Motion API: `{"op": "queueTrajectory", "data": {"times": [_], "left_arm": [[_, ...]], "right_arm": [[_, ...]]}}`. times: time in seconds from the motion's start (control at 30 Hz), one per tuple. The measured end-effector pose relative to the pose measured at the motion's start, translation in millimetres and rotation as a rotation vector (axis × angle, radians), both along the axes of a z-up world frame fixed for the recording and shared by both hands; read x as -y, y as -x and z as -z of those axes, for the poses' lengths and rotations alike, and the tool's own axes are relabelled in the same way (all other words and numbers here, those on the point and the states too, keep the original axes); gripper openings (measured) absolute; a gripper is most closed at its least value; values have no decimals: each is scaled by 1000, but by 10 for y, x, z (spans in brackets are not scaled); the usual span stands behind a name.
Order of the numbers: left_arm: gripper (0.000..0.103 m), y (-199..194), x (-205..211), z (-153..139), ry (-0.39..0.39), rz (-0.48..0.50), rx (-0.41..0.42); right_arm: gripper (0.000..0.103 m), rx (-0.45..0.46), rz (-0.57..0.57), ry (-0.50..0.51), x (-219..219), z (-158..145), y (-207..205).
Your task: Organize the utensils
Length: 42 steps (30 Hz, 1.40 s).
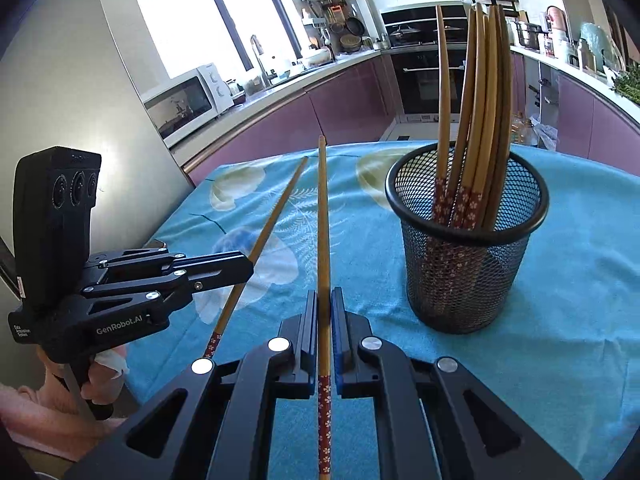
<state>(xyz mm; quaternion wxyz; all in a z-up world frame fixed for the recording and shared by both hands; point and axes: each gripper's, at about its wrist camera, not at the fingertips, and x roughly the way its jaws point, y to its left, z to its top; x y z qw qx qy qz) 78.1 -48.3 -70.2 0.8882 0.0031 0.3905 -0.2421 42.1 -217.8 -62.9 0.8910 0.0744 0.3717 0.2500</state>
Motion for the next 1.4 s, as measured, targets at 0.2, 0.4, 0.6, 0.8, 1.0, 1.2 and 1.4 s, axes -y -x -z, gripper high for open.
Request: {"op": "queueTrajectory", "data": {"times": [0.2,0.4,0.6,0.8,1.0,1.2,1.4], "left_arm": [[7,74,3,-132,38,26,27],[7,134,14,-210,63,41,47],[7,176,37,-251,72,52,61],[7,228,76,-299,80,70,76],[7,223,94,-330,87,67,85],[7,234,110,-373,93,65,99],[7,229,109,-407,102,64,110]], "right_arm": [[6,37,-1,-17,76,-86,82],[6,67,-4,-29,90,-160,135],[6,76,-7,-32,115,-174,168],[6,88,-5,-36,140,-205,181],[6,102,4,-41,162,-246,197],[6,122,12,-47,199,-296,233],[6,141,17,-49,235,-347,245]]}}
